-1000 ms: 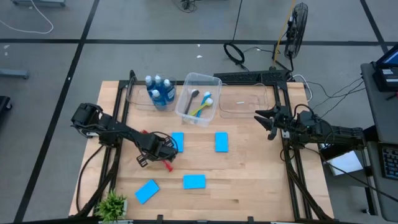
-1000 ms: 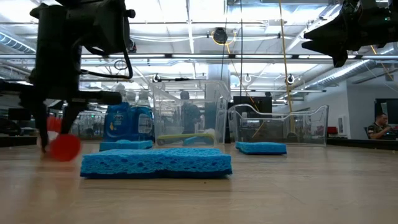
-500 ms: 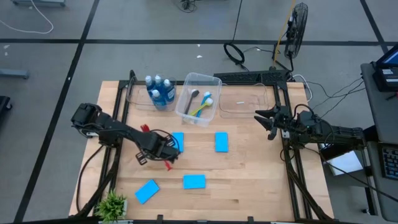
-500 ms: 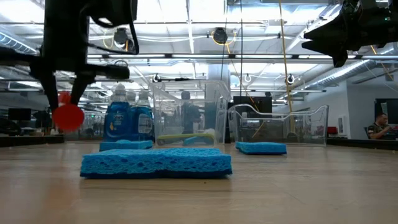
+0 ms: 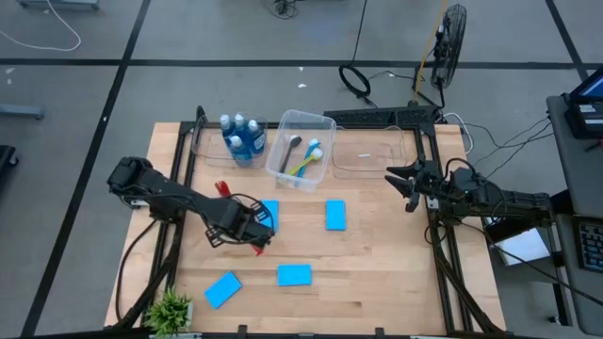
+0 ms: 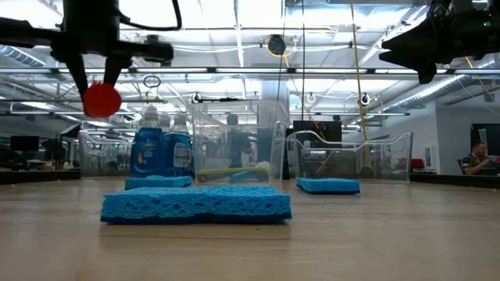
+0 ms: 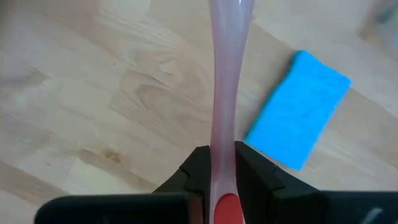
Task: Pick & Place Kitchen Sink Supplies
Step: Put the red dish brush into the transparent container
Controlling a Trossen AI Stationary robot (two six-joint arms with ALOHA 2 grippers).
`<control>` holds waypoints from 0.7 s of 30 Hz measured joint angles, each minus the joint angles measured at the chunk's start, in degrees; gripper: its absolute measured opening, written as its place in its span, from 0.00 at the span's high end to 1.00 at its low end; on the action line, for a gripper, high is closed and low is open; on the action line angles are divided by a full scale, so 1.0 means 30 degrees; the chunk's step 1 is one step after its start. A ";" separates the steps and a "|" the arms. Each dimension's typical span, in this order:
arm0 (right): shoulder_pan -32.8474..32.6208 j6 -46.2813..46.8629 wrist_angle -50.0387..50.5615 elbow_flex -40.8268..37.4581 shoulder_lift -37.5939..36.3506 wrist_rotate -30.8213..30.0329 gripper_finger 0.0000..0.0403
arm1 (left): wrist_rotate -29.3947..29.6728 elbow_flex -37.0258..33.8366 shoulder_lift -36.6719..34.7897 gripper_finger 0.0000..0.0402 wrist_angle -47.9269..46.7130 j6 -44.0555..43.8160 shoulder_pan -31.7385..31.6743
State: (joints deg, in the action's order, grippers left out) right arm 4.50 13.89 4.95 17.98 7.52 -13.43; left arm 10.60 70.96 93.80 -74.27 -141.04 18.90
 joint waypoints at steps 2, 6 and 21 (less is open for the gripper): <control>-0.0004 -0.0001 0.0000 0.0000 -0.0001 0.0000 0.68 | 0.0531 0.0307 0.0000 0.87 0.0091 0.0075 0.0171; 0.0003 -0.0001 0.0000 0.0000 0.0001 0.0000 0.68 | 0.1609 0.1025 -0.0004 0.87 0.0110 0.0350 0.0520; 0.0003 -0.1241 0.0000 0.0000 0.0000 0.0260 0.68 | 0.6481 0.4150 -0.0019 0.87 0.0814 0.3524 0.1477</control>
State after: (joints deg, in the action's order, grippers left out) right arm 4.51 10.17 4.95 17.98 7.52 -12.65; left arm 30.05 83.41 93.74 -71.83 -130.47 23.33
